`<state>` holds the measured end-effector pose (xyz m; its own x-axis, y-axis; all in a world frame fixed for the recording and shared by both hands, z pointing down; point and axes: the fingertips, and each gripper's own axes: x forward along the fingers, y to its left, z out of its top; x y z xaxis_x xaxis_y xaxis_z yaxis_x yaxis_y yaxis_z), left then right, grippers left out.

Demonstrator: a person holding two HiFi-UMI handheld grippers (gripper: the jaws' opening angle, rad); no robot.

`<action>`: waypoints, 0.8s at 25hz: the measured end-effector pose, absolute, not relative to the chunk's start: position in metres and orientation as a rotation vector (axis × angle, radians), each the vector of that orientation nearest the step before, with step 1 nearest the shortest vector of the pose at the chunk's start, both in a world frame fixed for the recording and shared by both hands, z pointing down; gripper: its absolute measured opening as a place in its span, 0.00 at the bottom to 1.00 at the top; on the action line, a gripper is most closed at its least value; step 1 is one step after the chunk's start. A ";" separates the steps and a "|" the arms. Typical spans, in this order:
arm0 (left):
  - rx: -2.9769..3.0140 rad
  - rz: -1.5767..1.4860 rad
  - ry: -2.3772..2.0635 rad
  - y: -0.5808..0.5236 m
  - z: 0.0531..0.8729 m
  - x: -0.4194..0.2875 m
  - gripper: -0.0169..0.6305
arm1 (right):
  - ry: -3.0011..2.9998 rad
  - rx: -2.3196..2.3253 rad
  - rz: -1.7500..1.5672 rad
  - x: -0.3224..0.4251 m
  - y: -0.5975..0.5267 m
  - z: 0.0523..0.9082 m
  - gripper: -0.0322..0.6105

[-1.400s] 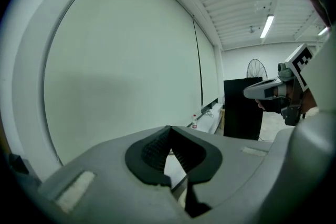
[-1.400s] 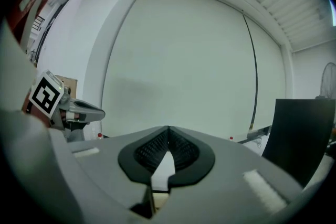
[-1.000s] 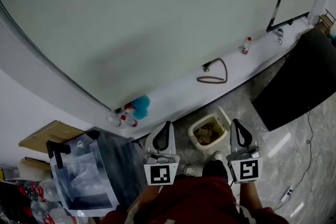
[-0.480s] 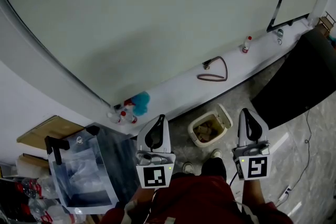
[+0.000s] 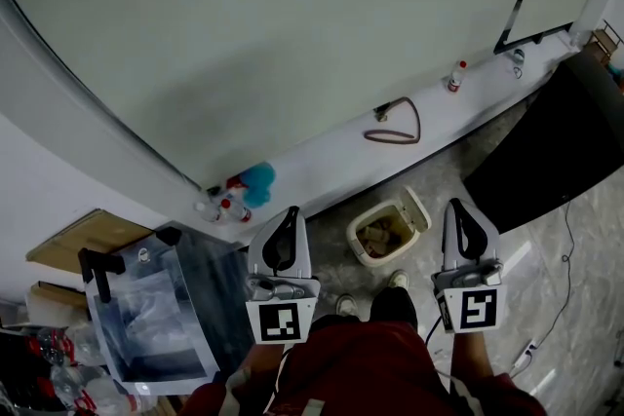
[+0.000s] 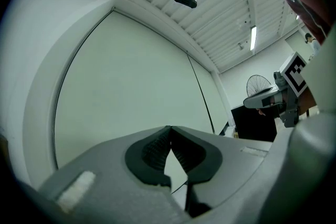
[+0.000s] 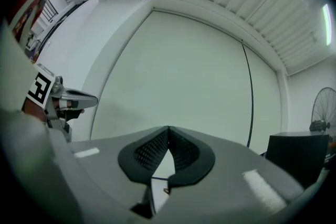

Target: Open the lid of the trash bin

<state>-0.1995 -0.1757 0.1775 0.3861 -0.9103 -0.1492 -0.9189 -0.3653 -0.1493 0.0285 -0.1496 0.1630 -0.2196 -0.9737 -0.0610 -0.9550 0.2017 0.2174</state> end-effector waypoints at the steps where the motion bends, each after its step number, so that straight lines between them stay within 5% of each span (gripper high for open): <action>1: -2.439 0.057 1.640 -0.176 0.179 -0.200 0.03 | -2.362 1.904 -0.321 0.028 -0.149 0.163 0.05; 20: -2.484 0.057 1.653 -0.179 0.195 -0.205 0.03 | -2.342 1.896 -0.297 0.021 -0.149 0.174 0.05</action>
<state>-0.2053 -0.1789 0.1950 0.3898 -0.9133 -0.1185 -0.9193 -0.3782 -0.1091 0.0214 -0.1491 0.1742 -0.2119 -0.9767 -0.0349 -0.9544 0.1991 0.2224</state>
